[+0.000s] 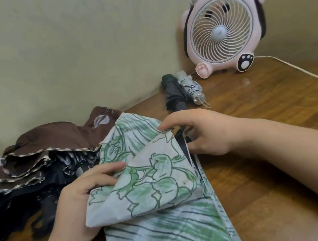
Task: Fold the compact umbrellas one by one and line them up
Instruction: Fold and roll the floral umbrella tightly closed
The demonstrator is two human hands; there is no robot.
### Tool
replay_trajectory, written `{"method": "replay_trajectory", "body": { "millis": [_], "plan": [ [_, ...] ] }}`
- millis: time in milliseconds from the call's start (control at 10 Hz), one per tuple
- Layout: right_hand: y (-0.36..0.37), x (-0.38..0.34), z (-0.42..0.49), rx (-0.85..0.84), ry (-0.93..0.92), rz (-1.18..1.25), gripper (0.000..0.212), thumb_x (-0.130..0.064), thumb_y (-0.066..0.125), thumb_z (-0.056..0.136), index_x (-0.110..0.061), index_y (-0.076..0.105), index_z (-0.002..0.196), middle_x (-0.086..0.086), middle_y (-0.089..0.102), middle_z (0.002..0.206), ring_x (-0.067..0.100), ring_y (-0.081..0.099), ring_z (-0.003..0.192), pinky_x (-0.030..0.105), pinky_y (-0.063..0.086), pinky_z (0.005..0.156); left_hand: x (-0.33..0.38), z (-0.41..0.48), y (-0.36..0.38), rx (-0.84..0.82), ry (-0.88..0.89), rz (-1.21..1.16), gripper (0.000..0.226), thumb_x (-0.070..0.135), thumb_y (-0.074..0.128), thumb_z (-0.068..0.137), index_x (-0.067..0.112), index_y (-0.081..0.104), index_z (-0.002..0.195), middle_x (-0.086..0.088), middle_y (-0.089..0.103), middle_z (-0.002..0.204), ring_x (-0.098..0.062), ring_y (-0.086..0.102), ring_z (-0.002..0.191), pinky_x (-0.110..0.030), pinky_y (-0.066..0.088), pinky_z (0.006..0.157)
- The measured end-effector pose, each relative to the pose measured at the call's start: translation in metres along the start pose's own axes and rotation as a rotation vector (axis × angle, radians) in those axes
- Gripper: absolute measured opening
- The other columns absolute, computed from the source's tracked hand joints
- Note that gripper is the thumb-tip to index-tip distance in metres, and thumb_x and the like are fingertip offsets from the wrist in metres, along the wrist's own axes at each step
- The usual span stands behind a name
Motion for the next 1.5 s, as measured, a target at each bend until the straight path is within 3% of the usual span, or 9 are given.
{"method": "replay_trajectory", "body": {
  "millis": [200,400,600,800,900,1000,1100,1300,1500],
  "plan": [
    [0.002,0.003,0.003,-0.029,0.070,0.019,0.060,-0.029,0.081,0.085,-0.041,0.055,0.138,-0.028,0.058,0.113,-0.010,0.056,0.105,0.015,0.050,0.085,-0.106,0.016,-0.037,-0.112,-0.413,-0.190,0.076,0.043,0.098,0.048,0.011,0.076,0.113,-0.017,0.073,0.122,-0.039,0.069,0.114,-0.045,0.061,0.086],
    [0.003,0.011,0.008,-0.071,0.150,0.040,0.063,-0.039,0.082,0.081,-0.035,0.057,0.139,-0.021,0.062,0.112,0.000,0.064,0.101,0.020,0.055,0.085,0.019,-0.013,0.013,0.185,0.102,0.072,0.016,-0.013,0.046,0.078,-0.013,0.040,0.063,-0.019,0.075,0.114,-0.036,0.073,0.103,-0.035,0.063,0.074],
    [-0.002,0.009,0.006,-0.020,0.087,0.076,0.040,-0.028,0.085,0.080,-0.031,0.072,0.117,-0.013,0.072,0.103,0.005,0.068,0.095,0.035,0.058,0.087,0.010,-0.025,-0.002,0.252,0.109,-0.199,0.019,-0.014,0.051,0.080,-0.003,0.065,0.074,-0.012,0.077,0.105,-0.034,0.072,0.100,-0.031,0.062,0.075],
    [-0.001,0.007,0.006,-0.013,0.024,0.079,0.023,-0.023,0.086,0.078,-0.031,0.075,0.096,-0.014,0.070,0.094,0.006,0.068,0.089,0.039,0.058,0.083,0.030,-0.028,-0.012,0.310,0.244,0.114,0.062,-0.035,0.067,0.066,0.022,0.082,0.087,0.007,0.080,0.096,-0.010,0.075,0.092,-0.018,0.058,0.082],
    [0.000,0.009,0.006,-0.017,0.039,0.103,0.026,-0.039,0.084,0.076,-0.031,0.077,0.100,-0.012,0.071,0.095,0.007,0.069,0.090,0.038,0.059,0.083,0.041,-0.018,-0.004,-0.132,0.321,-0.041,0.013,0.012,0.068,0.097,0.013,0.077,0.107,-0.025,0.072,0.116,-0.036,0.065,0.120,-0.043,0.053,0.102],
    [-0.001,0.011,0.005,-0.041,0.064,0.130,0.021,-0.032,0.087,0.077,-0.029,0.078,0.097,-0.014,0.072,0.093,0.004,0.070,0.089,0.034,0.059,0.084,0.035,-0.028,0.001,-0.182,0.464,0.230,0.027,0.041,0.076,0.091,0.014,0.075,0.087,-0.022,0.074,0.116,-0.039,0.065,0.120,-0.049,0.051,0.101],
    [-0.002,0.015,0.005,-0.072,0.086,0.111,0.024,-0.025,0.088,0.078,-0.029,0.077,0.098,-0.015,0.072,0.096,0.001,0.069,0.091,0.030,0.058,0.087,0.053,-0.042,-0.001,-0.003,0.387,0.103,0.024,0.039,0.091,0.072,0.023,0.074,0.066,-0.007,0.079,0.106,-0.029,0.071,0.114,-0.039,0.056,0.098],
    [-0.003,0.014,0.005,-0.083,0.082,0.111,0.022,-0.020,0.088,0.078,-0.031,0.076,0.093,-0.013,0.072,0.096,0.004,0.069,0.091,0.033,0.058,0.087,-0.014,-0.043,-0.018,-0.309,0.024,0.295,0.038,-0.010,0.079,0.080,0.027,0.080,0.087,0.018,0.077,0.105,-0.015,0.059,0.133,-0.025,0.053,0.101],
    [-0.004,0.011,0.005,-0.074,0.029,0.104,0.022,-0.015,0.089,0.077,-0.028,0.078,0.091,-0.013,0.072,0.096,0.006,0.069,0.094,0.030,0.056,0.089,0.062,-0.020,-0.006,0.109,0.152,0.297,0.017,0.018,0.059,0.100,0.023,0.073,0.094,0.005,0.078,0.081,-0.005,0.072,0.093,-0.029,0.053,0.087]
  ]
}}
Point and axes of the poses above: each hand's wrist, its own z-axis towards the middle knuckle, its own y-axis out of the palm, x = y × z, the point moved 8 cm from there along z, towards the middle knuckle
